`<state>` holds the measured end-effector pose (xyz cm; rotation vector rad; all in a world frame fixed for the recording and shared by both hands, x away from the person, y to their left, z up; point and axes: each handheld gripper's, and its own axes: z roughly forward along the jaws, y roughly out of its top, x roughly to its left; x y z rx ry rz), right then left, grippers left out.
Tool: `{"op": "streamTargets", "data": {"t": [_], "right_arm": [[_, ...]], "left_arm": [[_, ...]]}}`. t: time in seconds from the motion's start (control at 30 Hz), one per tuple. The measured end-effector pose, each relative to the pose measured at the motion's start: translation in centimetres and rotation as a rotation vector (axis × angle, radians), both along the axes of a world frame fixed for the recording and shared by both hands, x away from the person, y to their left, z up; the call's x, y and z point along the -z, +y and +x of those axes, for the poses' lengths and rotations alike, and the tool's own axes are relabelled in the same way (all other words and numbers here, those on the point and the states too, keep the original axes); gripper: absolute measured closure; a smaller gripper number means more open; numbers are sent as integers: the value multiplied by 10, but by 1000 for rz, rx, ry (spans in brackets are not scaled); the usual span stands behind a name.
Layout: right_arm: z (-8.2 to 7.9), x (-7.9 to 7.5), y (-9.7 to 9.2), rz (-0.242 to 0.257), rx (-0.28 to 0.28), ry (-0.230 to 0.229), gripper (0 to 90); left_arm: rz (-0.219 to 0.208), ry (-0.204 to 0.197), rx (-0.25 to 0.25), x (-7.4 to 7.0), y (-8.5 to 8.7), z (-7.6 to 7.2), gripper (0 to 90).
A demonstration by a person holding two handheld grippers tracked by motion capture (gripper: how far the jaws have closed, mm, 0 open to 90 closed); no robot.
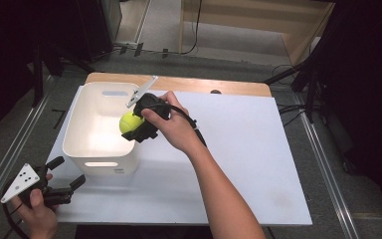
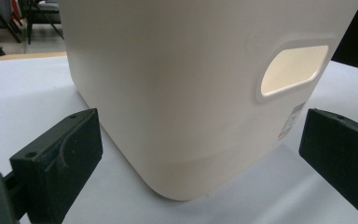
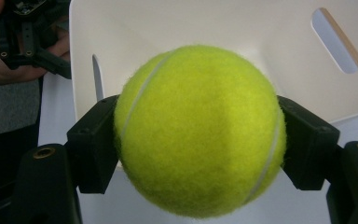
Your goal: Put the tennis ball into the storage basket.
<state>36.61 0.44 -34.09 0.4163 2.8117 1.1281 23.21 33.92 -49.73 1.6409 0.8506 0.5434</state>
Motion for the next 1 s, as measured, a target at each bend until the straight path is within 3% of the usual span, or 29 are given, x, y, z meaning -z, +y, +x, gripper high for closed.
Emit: {"op": "streamTargets", "data": {"t": [0.5,1.0], "right_arm": [[2,5,19,1,-32,4,225],[2,16,34,-36,-50,20,225]], "left_arm": [[-4,-1,0,0,0,0,0],[-4,-2,0,0,0,0,0]]}}
